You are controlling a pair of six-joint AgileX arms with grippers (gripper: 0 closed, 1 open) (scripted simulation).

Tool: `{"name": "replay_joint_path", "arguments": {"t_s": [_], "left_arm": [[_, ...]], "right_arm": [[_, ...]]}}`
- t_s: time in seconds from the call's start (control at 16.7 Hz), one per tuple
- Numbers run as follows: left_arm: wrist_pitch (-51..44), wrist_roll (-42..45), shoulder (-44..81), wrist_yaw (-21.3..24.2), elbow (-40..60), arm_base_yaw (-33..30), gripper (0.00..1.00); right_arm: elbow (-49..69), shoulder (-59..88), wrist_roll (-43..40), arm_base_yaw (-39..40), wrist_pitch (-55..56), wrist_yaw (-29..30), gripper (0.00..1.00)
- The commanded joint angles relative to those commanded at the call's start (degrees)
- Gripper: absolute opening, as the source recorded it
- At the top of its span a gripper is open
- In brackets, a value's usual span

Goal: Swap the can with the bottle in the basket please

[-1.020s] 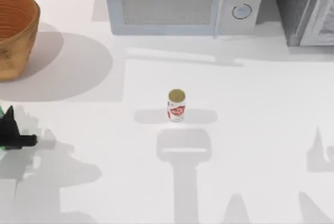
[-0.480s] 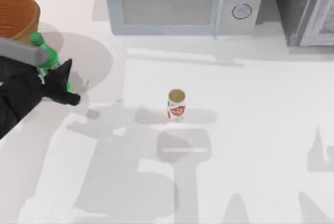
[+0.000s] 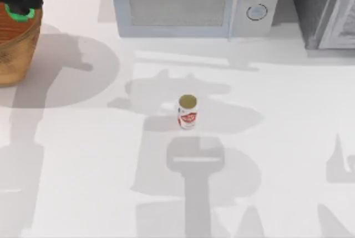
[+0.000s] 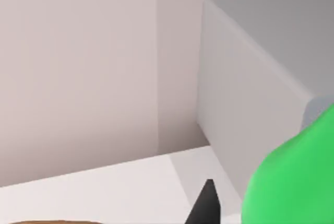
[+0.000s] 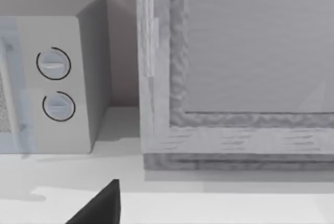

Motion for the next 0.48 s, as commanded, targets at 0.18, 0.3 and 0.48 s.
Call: {"name": "replay_joint_path", "arguments": {"t_s": [0.18, 0.3, 0.48], "left_arm": [[-11.2, 0.5, -0.5, -1.1, 9.0, 6.2, 0.0], [-17.0, 0.9, -0.4, -1.9, 13.5, 9.9, 0.0], [-22.1, 1.2, -0.1, -2.6, 17.3, 13.5, 0.0]], "right_arm": [[0.0, 0.0, 0.0, 0.0, 0.0, 0.0, 1.0], [0.0, 0.0, 0.0, 0.0, 0.0, 0.0, 1.0], [0.0, 0.0, 0.0, 0.0, 0.0, 0.0, 1.0]]}}
